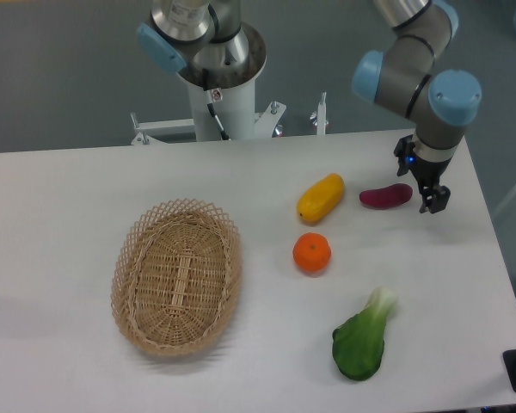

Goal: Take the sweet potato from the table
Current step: 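Close the gripper around the purple sweet potato and lift it, then carry the held sweet potato up and toward the bok choy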

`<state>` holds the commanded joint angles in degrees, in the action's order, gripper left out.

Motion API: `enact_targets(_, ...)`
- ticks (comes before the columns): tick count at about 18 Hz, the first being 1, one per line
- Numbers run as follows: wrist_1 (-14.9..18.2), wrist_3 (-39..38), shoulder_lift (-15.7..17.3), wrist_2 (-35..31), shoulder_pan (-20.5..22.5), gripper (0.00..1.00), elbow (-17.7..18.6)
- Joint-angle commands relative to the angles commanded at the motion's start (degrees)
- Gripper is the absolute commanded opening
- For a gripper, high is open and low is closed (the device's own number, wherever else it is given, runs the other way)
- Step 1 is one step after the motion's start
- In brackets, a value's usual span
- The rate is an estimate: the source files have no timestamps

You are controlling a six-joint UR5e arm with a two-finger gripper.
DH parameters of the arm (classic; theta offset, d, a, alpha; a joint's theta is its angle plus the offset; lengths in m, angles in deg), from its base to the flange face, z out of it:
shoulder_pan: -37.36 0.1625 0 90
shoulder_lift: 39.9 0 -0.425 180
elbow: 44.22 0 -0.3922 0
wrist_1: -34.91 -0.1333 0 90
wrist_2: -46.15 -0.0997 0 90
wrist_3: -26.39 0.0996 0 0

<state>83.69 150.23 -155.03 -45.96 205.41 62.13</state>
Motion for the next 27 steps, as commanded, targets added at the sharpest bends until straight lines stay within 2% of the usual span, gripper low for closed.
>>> enact_targets(7, 0.0, 0.0, 0.0, 0.0, -0.1, 0.98, 0.8)
enact_targets(8, 0.0, 0.0, 0.0, 0.0, 0.0, 0.79, 0.6)
enact_targets(9, 0.0, 0.0, 0.0, 0.0, -0.1, 0.55, 0.4)
enact_targets(10, 0.1, 0.0, 0.0, -0.1, -0.1, 0.38, -0.1)
enact_targets(11, 0.2, 0.0, 0.0, -0.2, 0.0, 0.28, -0.3)
enact_targets(13, 0.3, -0.1, 0.0, -0.3, 0.0, 0.21, -1.3)
enact_targets(15, 0.3, -0.1, 0.0, -0.3, -0.1, 0.17, -1.5)
enact_targets(23, 0.4, -0.2, 0.0, 0.2, -0.4, 0.13, -4.3)
enact_targets(25, 0.5, -0.4, 0.6, 0.4, -0.9, 0.13, -6.8)
enact_targets(27, 1.1, -4.5, 0.2, 1.5, -1.8, 0.13, -11.4)
